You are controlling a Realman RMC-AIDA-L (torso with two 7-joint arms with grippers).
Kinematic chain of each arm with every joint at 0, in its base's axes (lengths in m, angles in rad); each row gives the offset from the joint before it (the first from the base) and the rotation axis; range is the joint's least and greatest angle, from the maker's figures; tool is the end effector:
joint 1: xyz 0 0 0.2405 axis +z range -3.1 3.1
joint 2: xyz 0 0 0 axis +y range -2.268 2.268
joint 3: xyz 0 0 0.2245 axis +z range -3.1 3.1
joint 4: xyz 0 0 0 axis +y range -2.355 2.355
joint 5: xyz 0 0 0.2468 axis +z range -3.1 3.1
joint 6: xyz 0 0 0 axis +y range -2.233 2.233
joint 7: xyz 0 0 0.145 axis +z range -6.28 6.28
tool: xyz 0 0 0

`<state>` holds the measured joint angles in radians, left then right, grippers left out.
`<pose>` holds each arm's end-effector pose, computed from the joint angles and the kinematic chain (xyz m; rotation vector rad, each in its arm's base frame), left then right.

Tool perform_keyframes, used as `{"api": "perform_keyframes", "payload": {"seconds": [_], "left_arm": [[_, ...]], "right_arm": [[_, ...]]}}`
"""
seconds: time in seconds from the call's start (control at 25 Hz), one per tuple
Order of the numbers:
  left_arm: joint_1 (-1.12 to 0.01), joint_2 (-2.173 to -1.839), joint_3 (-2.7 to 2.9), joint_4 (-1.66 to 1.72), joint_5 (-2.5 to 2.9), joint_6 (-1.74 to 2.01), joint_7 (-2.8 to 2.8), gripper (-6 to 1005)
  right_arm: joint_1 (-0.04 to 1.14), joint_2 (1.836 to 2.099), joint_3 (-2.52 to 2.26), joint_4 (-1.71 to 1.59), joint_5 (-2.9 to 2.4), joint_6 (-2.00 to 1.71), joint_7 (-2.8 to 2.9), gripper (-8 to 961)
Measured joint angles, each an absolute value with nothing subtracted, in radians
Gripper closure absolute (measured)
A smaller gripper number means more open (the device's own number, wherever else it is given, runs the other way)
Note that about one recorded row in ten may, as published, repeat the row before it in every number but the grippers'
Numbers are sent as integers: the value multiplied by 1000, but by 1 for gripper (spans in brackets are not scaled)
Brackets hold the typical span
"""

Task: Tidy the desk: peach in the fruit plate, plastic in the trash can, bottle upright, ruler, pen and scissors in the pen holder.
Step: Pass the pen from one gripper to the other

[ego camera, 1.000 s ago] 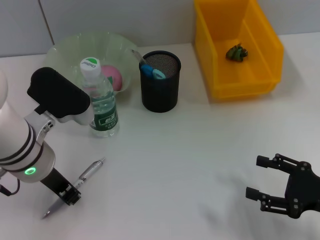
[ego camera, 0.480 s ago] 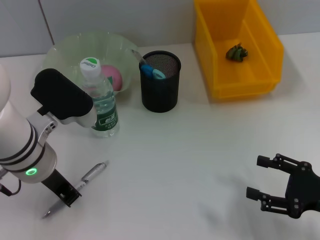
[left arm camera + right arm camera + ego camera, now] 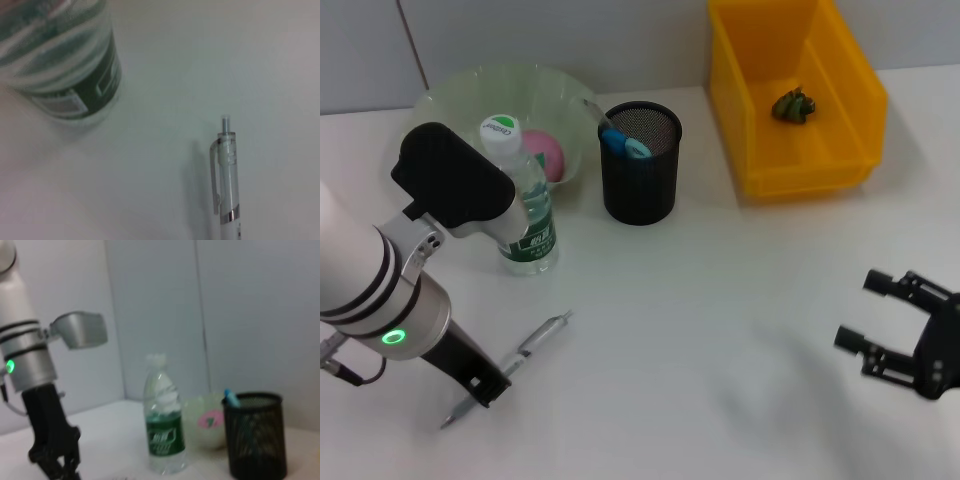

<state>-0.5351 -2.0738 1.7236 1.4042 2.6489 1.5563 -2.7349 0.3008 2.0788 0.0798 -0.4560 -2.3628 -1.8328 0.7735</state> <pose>-0.1453 0.3317 -0.0376 -2.6035 -0.8536 0.7755 0.3566 0.2131 0.0277 -2.3595 0.4938 0.8761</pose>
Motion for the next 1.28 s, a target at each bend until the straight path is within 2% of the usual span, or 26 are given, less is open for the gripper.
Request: {"api": "perform_keyframes", "payload": {"seconds": [0.4, 0.84, 1.28], "left_arm": [[-487, -2073, 1678, 1506, 2453, 1457, -2614, 850], [-374, -2073, 1726, 1538, 2246, 1168, -2398, 851], [-288, -2073, 1904, 1503, 2122, 833, -2237, 838]], "right_arm": [[229, 2077, 90, -375, -2080, -1941, 825, 208], [245, 2078, 109, -228, -2059, -2041, 902, 222], [295, 2082, 111, -71, -2057, -1874, 918, 237]]}}
